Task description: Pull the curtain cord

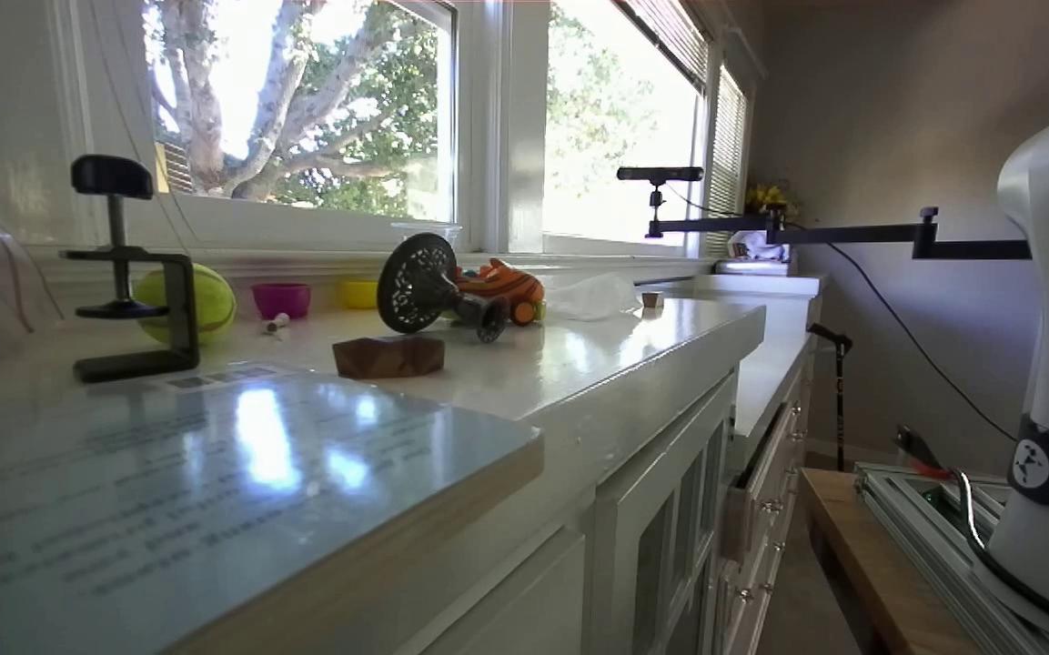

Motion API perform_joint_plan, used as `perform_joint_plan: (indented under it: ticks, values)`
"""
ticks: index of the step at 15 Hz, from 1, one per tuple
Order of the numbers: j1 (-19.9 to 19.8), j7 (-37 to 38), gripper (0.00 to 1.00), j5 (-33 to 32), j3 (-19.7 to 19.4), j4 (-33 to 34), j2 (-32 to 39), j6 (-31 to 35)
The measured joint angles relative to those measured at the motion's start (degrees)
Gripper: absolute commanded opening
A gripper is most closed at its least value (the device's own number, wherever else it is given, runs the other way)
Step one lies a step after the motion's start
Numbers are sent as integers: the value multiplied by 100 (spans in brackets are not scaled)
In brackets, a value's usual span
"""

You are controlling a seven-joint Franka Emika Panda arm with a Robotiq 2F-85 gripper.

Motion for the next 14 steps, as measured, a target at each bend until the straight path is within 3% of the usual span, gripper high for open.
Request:
perform_joint_plan:
  ticks: [4, 14]
  values:
    - [6, -445, 0, 302, 121, -139, -75, -163]
    - [11, -1078, 0, 312, 169, -140, -111, -180]
